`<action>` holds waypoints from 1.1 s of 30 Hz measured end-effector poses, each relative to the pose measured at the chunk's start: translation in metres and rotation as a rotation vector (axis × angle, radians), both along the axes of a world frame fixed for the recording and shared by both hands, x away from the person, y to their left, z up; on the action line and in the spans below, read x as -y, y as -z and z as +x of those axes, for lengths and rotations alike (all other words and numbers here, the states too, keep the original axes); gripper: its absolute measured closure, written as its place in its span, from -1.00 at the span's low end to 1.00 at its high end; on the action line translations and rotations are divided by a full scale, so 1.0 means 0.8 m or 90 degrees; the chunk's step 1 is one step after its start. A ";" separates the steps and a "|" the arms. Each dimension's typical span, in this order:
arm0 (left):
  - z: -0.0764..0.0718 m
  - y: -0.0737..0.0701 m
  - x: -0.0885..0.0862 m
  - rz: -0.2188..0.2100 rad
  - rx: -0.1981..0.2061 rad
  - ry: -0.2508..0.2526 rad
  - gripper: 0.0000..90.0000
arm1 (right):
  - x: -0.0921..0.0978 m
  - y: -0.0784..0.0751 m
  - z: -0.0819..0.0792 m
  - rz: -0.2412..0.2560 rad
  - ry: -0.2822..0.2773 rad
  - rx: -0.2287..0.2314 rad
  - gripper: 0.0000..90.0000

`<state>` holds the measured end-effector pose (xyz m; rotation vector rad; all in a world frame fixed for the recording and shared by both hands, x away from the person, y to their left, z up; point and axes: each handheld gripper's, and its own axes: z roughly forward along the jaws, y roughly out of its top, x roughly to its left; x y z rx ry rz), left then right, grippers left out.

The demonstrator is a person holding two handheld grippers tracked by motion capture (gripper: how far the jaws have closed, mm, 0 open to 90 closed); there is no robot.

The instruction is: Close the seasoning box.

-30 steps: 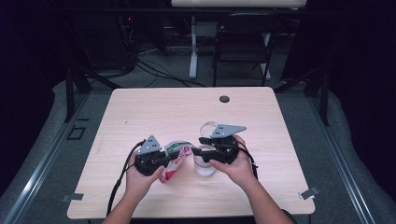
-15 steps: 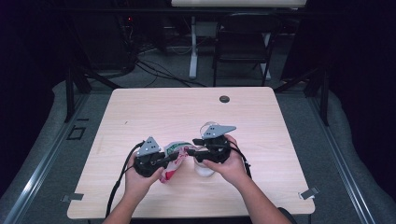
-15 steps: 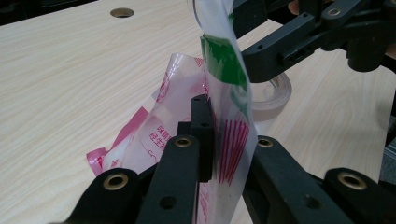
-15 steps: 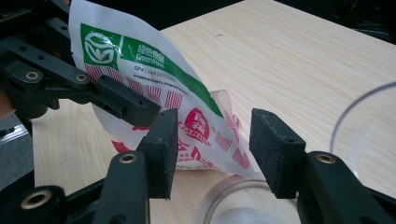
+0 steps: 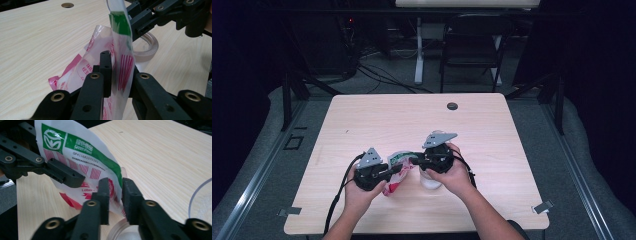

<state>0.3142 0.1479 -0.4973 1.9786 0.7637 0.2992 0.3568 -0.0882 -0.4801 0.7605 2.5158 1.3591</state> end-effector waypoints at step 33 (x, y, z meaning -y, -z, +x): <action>0.013 0.074 -0.010 0.046 -0.055 -0.100 -0.41 | -0.004 -0.002 -0.007 -0.001 -0.018 -0.001 1.00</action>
